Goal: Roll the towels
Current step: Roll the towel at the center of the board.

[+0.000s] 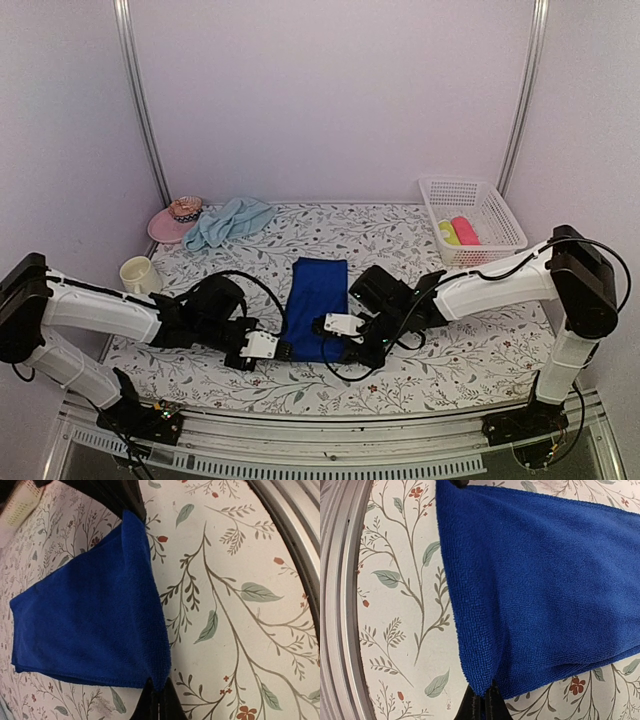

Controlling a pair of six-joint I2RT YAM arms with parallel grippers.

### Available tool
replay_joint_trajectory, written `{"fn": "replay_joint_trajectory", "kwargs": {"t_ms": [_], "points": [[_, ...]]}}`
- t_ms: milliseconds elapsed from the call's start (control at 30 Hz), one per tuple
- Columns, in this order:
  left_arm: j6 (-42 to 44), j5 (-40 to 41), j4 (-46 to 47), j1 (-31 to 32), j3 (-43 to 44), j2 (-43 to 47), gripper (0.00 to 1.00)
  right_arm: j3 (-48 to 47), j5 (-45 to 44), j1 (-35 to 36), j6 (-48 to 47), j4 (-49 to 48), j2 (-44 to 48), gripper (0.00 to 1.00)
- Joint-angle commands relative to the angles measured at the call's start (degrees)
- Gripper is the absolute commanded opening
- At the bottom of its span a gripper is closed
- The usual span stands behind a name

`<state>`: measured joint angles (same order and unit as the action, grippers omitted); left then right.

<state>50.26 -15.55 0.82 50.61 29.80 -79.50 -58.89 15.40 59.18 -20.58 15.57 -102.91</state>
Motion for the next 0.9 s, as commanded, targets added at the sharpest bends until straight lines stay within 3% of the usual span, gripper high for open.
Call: {"fn": "replay_joint_trajectory", "kwargs": {"t_ms": [0, 400, 867], "points": [[-0.1, -8.2, -10.2, -3.7, 3.5, 0.3, 0.00, -3.8, 3.7, -0.9, -2.2, 6.4, 1.6, 0.02], [-0.9, -11.6, -17.6, -7.2, 10.7, -6.2, 0.00, -12.8, 7.6, -4.2, -3.8, 15.7, -5.0, 0.03], [-3.6, -8.4, -15.8, -9.1, 14.0, -12.1, 0.00, -15.8, 9.3, -7.8, -3.7, 17.7, -9.7, 0.04]]}}
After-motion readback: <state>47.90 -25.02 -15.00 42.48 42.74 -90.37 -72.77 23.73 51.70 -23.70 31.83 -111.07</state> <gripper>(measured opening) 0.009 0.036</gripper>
